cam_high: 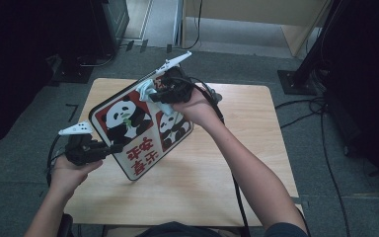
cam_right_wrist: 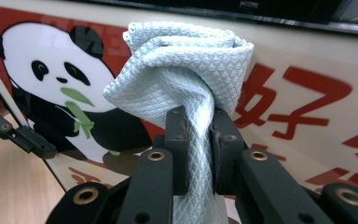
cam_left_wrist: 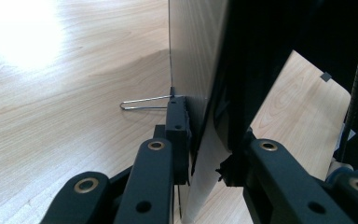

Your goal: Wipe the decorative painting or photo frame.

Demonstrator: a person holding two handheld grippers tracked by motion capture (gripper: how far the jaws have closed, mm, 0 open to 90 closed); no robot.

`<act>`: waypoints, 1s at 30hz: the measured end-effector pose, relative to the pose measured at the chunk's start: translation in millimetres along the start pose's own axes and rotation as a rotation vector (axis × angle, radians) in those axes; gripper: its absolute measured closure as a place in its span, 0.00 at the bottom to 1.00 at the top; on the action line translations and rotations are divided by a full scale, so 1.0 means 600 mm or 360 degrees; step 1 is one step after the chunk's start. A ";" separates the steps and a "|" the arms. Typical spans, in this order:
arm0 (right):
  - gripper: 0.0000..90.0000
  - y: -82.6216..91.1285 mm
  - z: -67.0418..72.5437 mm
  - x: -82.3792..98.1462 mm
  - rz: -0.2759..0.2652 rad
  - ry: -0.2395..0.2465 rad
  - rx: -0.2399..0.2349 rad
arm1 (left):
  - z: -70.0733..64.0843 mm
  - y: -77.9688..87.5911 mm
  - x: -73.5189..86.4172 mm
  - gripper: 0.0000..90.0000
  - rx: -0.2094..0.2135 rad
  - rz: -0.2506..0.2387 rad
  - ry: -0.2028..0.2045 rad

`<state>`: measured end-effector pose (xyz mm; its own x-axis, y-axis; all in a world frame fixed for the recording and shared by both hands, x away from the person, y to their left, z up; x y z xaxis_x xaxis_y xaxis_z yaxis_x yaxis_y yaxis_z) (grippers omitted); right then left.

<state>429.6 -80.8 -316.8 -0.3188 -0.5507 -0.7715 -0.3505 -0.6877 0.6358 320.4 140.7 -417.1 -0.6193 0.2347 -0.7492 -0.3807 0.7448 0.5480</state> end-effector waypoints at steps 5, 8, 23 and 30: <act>0.89 -0.007 0.002 0.010 -0.0012 -0.0012 -0.0014 | 0.000 0.000 0.000 0.86 0.0003 0.0004 -0.0001; 0.89 -0.012 0.004 0.018 -0.0008 -0.0018 -0.0026 | 0.001 0.000 0.000 0.86 0.0009 0.0002 0.0002; 0.89 -0.032 0.014 0.055 -0.0007 -0.0062 -0.0064 | 0.001 0.000 0.000 0.85 0.0013 -0.0002 0.0008; 0.89 -0.040 0.018 0.073 0.0017 -0.0055 -0.0067 | 0.002 0.000 0.000 0.86 0.0014 -0.0002 0.0009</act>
Point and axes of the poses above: each handheld gripper's, and its own axes: y roughly backward along the jaws, x roughly out of its underside, z roughly to its left, the point moved 5 cm from there along -y, roughly forward along the jaws, and after that the axes turned 4 degrees about y, right-handed, at the moved point
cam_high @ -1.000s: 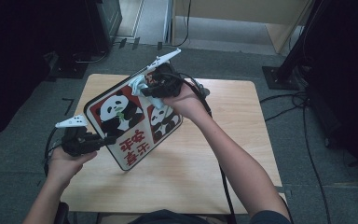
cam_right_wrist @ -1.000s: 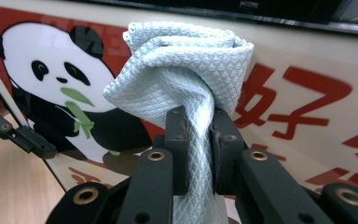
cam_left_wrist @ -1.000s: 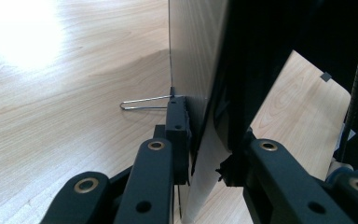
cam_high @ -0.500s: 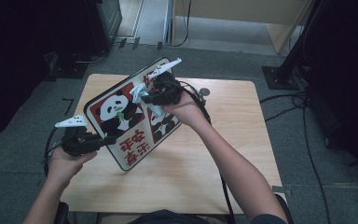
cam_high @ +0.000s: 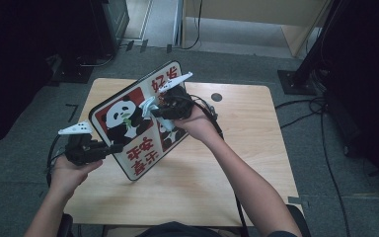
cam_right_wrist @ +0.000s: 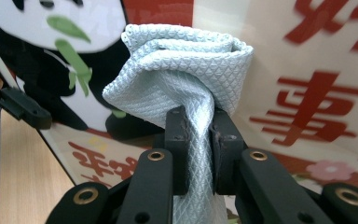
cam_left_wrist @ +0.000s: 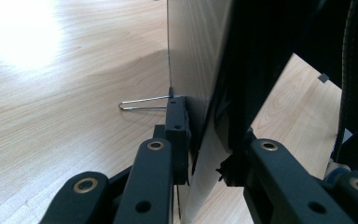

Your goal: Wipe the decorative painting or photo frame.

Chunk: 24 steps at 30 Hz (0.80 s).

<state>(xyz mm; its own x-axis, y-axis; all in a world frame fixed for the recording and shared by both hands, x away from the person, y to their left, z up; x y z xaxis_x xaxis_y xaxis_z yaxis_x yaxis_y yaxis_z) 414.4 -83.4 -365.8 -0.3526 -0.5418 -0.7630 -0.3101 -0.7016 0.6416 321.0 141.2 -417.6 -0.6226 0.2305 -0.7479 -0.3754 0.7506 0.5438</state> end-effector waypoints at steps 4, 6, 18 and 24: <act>0.89 -0.008 0.002 0.014 0.0005 -0.0017 -0.0012 | 0.000 0.000 0.000 0.86 0.0000 -0.0002 0.0003; 0.89 -0.011 0.003 0.021 0.0014 -0.0029 -0.0018 | 0.000 0.000 0.000 0.86 -0.0001 -0.0002 0.0000; 0.89 -0.032 0.008 0.061 0.0038 -0.0053 -0.0039 | 0.000 0.000 0.000 0.86 -0.0009 -0.0005 0.0006; 0.89 -0.040 0.009 0.079 0.0038 -0.0059 -0.0056 | 0.000 0.000 0.000 0.86 -0.0008 -0.0003 0.0007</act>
Point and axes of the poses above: each handheld gripper's, and its own axes: y roughly backward along the jaws, x roughly out of its underside, z roughly to its left, the point moved 5 cm from there along -y, roughly forward along the jaws, and after that the axes turned 4 degrees about y, right-handed, at the moved point
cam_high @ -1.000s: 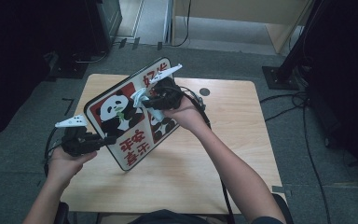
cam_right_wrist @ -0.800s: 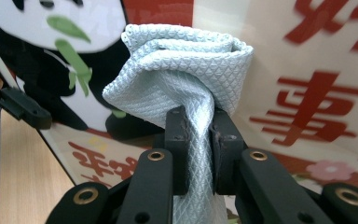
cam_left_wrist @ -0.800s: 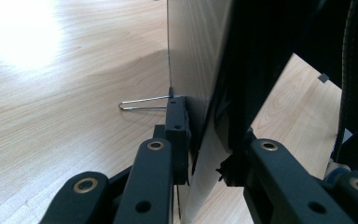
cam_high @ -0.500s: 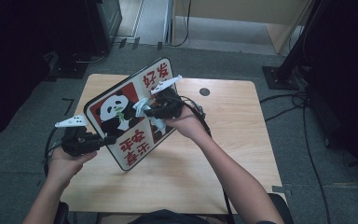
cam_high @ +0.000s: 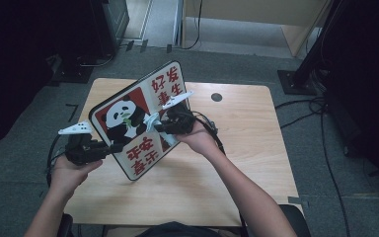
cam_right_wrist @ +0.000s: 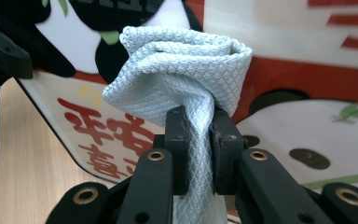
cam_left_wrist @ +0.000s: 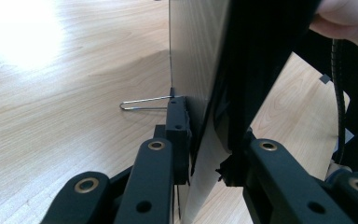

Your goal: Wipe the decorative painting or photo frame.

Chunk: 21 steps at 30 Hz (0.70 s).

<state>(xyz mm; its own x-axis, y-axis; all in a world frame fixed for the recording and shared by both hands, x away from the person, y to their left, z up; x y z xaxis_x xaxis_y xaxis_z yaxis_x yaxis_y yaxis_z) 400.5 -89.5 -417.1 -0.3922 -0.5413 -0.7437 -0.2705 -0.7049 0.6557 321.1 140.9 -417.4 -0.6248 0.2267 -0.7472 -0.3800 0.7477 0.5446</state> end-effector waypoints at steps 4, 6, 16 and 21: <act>0.89 -0.005 0.001 0.010 0.0003 -0.0004 -0.0001 | 0.000 0.000 0.000 0.86 -0.0002 0.0002 -0.0001; 0.89 -0.008 0.002 0.016 0.0012 -0.0002 0.0001 | 0.000 0.000 0.000 0.86 -0.0004 0.0000 -0.0001; 0.89 -0.023 0.003 0.044 0.0013 -0.0027 -0.0017 | -0.001 0.000 0.000 0.86 -0.0001 0.0002 0.0002; 0.89 -0.031 0.004 0.060 0.0026 -0.0029 -0.0014 | -0.001 0.000 0.000 0.86 0.0001 0.0002 -0.0005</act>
Point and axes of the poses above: each handheld gripper's, and its own axes: y roughly backward along the jaws, x roughly out of its underside, z roughly to its left, the point moved 5 cm from there along -y, roughly forward along the jaws, and after that the axes turned 4 degrees about y, right-handed, at the moved point
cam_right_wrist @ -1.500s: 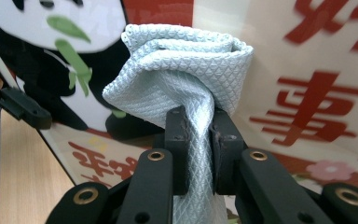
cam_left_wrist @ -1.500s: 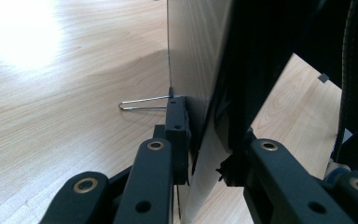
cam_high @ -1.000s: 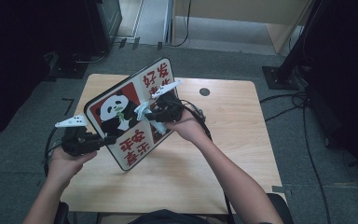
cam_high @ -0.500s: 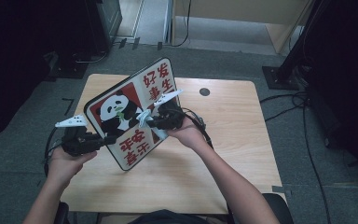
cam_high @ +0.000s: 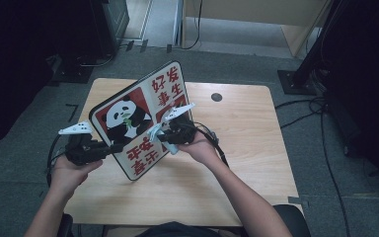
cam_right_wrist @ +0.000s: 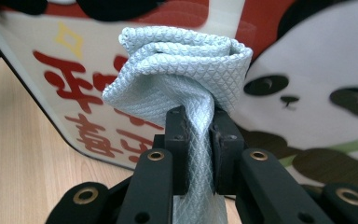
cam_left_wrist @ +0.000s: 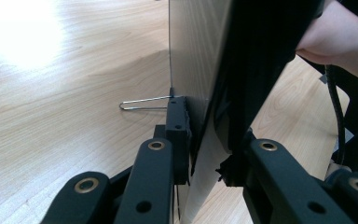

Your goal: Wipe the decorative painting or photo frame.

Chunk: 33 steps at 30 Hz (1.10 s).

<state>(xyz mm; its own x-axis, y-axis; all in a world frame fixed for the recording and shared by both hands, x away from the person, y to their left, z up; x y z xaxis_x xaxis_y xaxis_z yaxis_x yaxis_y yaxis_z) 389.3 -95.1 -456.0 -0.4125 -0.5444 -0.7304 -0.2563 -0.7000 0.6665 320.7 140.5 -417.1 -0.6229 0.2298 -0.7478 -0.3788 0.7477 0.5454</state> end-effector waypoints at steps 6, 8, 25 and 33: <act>0.89 -0.012 0.000 0.023 0.0027 -0.0003 0.0007 | 0.000 0.000 0.000 0.86 0.0000 0.0000 -0.0005; 0.89 -0.016 0.001 0.030 0.0036 -0.0016 0.0002 | 0.000 0.000 0.000 0.86 0.0002 -0.0001 -0.0002; 0.89 -0.054 -0.002 0.100 0.0068 -0.0063 -0.0023 | -0.001 0.000 0.000 0.86 0.0004 -0.0002 -0.0003; 0.89 -0.062 -0.002 0.117 0.0150 -0.0112 -0.0045 | 0.000 0.000 0.000 0.86 -0.0004 -0.0004 -0.0004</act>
<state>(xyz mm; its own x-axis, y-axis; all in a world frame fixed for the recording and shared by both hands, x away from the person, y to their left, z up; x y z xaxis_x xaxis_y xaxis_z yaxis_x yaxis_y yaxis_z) 371.1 -107.7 -532.3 -0.4941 -0.5755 -0.6517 -0.1893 -0.6603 0.7267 320.9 140.3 -417.0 -0.6202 0.2296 -0.7501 -0.3823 0.7465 0.5445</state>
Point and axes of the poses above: each handheld gripper's, and its own axes: y roughly backward along the jaws, x roughly out of its underside, z roughly to its left, the point moved 5 cm from there along -y, roughly forward along the jaws, and after that the axes turned 4 degrees about y, right-handed, at the moved point
